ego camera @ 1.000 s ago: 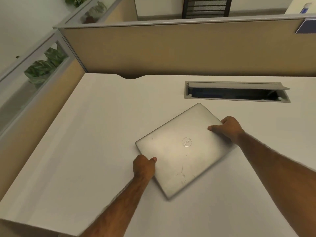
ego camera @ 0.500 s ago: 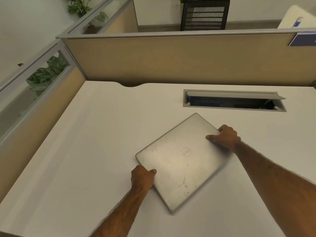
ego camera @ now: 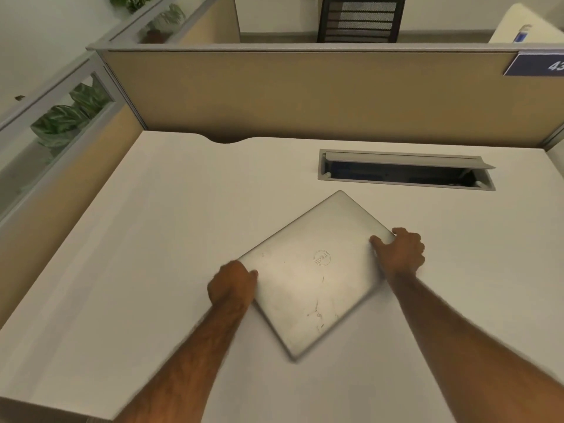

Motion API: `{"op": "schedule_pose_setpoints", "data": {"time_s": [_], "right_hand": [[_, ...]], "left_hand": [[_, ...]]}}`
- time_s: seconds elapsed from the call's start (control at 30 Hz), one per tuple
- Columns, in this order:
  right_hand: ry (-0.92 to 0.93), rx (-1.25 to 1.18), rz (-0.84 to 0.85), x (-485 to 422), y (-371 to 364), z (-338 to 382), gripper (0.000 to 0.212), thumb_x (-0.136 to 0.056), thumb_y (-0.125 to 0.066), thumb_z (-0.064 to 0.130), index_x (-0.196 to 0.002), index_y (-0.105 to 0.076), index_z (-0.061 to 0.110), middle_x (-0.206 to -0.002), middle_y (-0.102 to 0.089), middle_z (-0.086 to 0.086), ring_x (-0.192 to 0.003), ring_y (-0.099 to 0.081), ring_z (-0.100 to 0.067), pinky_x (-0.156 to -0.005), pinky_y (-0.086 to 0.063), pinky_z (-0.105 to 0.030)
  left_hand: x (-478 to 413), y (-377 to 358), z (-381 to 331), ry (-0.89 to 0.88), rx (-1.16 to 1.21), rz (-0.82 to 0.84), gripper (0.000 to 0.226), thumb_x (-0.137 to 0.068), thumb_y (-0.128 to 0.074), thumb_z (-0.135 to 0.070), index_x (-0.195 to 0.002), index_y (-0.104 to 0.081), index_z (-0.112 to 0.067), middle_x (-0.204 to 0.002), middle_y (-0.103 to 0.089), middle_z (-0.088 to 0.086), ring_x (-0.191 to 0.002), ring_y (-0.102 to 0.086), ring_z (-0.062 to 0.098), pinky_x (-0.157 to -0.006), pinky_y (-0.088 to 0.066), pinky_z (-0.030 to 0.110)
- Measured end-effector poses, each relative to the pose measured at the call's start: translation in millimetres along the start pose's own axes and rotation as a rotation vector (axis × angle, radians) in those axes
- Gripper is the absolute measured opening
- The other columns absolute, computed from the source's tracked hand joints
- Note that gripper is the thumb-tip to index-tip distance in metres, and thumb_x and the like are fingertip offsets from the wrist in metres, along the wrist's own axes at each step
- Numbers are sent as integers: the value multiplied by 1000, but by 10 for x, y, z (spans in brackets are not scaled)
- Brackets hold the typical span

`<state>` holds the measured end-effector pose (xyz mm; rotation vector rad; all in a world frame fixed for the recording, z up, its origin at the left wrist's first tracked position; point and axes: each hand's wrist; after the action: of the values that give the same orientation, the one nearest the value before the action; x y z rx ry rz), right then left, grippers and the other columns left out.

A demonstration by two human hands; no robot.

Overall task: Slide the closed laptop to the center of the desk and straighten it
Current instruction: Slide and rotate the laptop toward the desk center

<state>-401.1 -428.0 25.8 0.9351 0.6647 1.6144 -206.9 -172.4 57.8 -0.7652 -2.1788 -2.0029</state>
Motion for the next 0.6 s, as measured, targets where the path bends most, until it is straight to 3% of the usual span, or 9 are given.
{"op": "schedule_pose_setpoints", "data": {"time_s": [0.13, 0.3, 0.5, 0.6], "right_hand": [[-205, -149, -119, 394, -25, -121, 65, -91, -69, 34, -144, -47, 4, -142, -46, -25, -131, -45, -46, -105, -41, -54], [-501, -333, -48, 818, -75, -41, 65, -91, -65, 33, -136, -42, -7, -141, -42, -30, -133, -43, -50, -101, -45, -54], [-651, -477, 198, 1154, -113, 187, 63, -90, -62, 33, -138, -41, -1, -142, -39, -24, -129, -48, -46, -103, -48, -52], [-660, -519, 242, 1194, -109, 231, 59, -90, -60, 32, -136, -40, 1, -140, -38, -21, -128, -47, -43, -103, -49, -52]], "left_hand": [[-195, 98, -311, -169, -132, -188, 41, -96, -55, -36, -125, -56, -8, -130, -56, 12, -119, -56, 31, -98, -45, 43], [-427, 51, -765, -406, 87, 139, 42, -98, -51, -28, -137, -50, -11, -141, -50, 13, -131, -49, 34, -108, -44, 45], [-625, -62, -983, -403, 233, 156, 48, -96, -51, -24, -144, -49, -17, -150, -48, 9, -141, -42, 30, -115, -39, 44], [-703, -108, -1067, -408, 284, 150, 48, -96, -53, -19, -144, -52, -16, -148, -50, 9, -140, -43, 30, -115, -40, 44]]}}
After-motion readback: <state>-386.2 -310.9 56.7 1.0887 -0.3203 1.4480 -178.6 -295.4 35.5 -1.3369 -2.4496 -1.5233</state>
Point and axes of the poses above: each hand's wrist, its own x-axis away from the middle knuckle, its own y-axis out of the back of the hand, z = x × y
